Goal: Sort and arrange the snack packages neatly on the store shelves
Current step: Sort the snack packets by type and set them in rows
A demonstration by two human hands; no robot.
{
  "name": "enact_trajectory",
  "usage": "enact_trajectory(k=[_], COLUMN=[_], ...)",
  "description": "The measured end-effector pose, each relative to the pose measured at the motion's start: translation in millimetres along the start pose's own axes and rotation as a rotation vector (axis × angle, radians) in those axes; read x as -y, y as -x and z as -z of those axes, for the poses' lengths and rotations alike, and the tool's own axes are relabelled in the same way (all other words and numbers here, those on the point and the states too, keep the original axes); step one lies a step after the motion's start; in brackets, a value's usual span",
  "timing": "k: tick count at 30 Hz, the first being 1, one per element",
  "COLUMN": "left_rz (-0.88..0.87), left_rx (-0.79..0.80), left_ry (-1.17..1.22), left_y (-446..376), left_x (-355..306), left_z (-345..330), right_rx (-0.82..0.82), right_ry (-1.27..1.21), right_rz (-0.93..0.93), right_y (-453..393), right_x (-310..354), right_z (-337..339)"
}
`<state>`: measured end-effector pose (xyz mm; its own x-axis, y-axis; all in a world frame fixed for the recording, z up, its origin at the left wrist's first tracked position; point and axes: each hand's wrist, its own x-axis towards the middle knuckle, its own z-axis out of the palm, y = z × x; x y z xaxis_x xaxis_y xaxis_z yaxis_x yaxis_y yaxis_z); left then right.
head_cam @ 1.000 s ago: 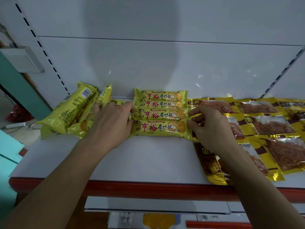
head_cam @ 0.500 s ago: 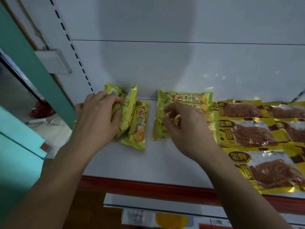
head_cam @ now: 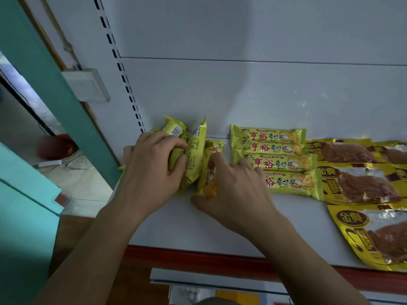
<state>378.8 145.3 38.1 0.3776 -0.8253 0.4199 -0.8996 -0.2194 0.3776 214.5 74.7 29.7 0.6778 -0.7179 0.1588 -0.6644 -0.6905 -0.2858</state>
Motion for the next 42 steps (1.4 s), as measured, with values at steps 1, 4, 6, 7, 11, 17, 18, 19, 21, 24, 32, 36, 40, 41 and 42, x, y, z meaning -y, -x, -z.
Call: enact_trajectory(k=[1,4,6,7,11,17,18,19,21,24,32,36,40,41,42], left_rz=[-0.009,-0.040,-0.061,-0.067,-0.095,-0.128,-0.108,-0.073,0.031,0.194,0.366,0.352,0.339,0.347,0.361], left_rx=[-0.024,-0.071,-0.079,-0.078,-0.064,-0.068,-0.066,-0.062,-0.054,0.010,0.174,0.113,0.101,0.095,0.078], left_ry=[0.032,0.125,0.160,0.173,0.215,0.299,0.340,0.385,0.493,0.794,1.217,1.237,1.305,1.324,1.339], left_y=[-1.3,-4.0,-4.6,-4.6,-6.6,-10.8,-11.1,-11.5,-12.7,-15.1,-8.6,-1.3,7.8,10.0,12.0], left_x=[1.8,4.2,3.5,3.2,-0.9,-18.2,-21.8,-24.9,-33.3,-42.9,-55.0,-57.6,-65.5,-68.2,-70.8], left_z=[1.6,5.1,5.9,5.2,0.8,-5.0,-6.0,-7.7,-10.1,-13.5,-21.2,-27.1,-29.0,-29.7,-30.8], right_rx=[-0.028,-0.176,-0.295,-0.351,-0.509,-0.530,-0.484,-0.433,-0.338,-0.272,-0.380,-0.436,-0.423,-0.437,-0.460], right_ry=[-0.023,-0.138,-0.210,-0.248,-0.403,-0.967,-1.149,-1.292,-1.423,-1.478,-1.260,-1.369,-1.412,-1.390,-1.356], right_rz=[-0.010,-0.051,-0.086,-0.102,-0.121,-0.156,-0.159,-0.165,-0.161,-0.123,-0.183,-0.258,-0.332,-0.350,-0.367], right_y=[0.4,3.1,5.9,7.1,9.1,23.5,26.4,29.0,33.7,38.8,52.4,57.1,60.9,61.8,63.5], right_x=[-0.7,-5.4,-9.5,-12.4,-28.2,-53.8,-58.9,-64.2,-75.6,-88.5,-99.0,-102.2,-112.2,-116.9,-119.7], right_z=[-0.7,0.3,5.7,9.1,21.3,43.2,47.7,51.9,57.9,62.2,62.7,65.7,69.0,68.6,69.4])
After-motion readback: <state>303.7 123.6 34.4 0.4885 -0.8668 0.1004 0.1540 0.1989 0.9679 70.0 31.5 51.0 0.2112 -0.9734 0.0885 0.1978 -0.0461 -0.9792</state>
